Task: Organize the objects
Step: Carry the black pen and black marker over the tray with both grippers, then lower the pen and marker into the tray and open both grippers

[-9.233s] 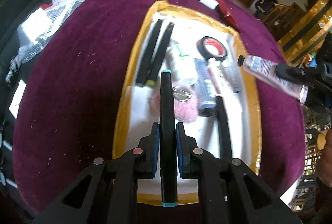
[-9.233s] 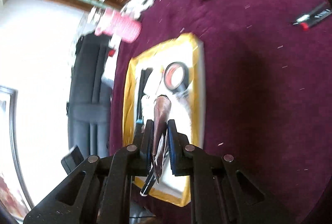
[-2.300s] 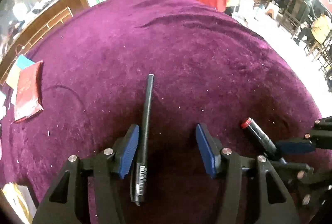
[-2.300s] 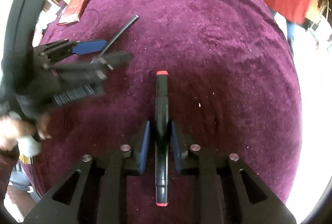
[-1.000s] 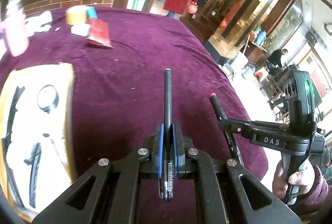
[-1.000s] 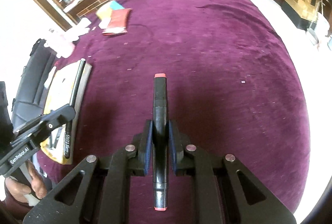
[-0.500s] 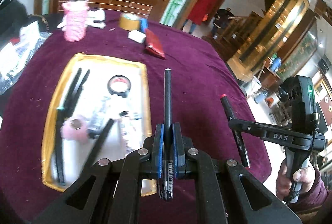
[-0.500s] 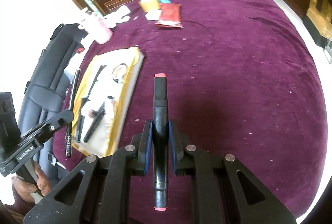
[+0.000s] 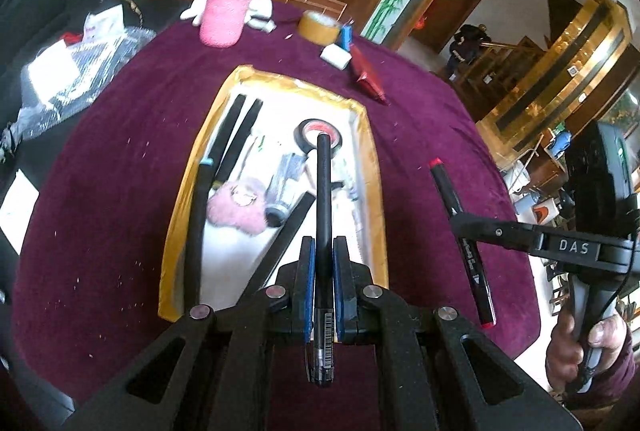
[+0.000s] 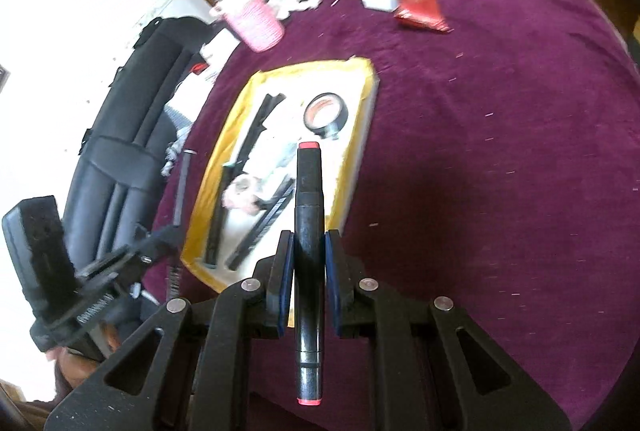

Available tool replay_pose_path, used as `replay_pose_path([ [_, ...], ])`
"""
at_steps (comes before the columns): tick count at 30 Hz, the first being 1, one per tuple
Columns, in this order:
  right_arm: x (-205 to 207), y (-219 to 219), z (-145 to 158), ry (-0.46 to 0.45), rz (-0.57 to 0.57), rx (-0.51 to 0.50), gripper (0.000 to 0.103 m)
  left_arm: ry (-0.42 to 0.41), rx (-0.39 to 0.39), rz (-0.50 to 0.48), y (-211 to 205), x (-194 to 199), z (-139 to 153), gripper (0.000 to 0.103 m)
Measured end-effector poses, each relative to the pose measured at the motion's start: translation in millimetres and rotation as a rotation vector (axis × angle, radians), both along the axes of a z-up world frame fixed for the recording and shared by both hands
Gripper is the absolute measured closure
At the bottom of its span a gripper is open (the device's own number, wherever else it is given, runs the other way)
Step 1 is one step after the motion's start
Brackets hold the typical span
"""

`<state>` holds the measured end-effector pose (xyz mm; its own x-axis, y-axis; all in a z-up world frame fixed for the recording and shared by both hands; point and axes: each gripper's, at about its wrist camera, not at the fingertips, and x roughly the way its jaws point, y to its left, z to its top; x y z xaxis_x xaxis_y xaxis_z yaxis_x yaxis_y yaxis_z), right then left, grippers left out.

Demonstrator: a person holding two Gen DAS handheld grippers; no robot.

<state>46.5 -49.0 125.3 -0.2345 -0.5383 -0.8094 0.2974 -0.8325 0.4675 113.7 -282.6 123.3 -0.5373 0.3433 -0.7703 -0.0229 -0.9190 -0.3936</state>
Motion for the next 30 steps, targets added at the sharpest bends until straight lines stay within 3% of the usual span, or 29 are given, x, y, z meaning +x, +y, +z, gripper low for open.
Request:
replay_pose_path([
  [12,-13,-74,-44,-0.110,0.063,0.015,0.090,-0.038,-0.066,-0.002,-12,-15,-32,0.097],
  [21,-34,-79,-69,-0.155,-0.044,0.021,0.090,-0.066,-0.112,-0.048,-9,-34,-55,0.097],
  [30,-35,-80,-70,-0.105,-0.078,0.088,0.090,-0.037,-0.222,-0.065,2,-46,-61,0.097],
])
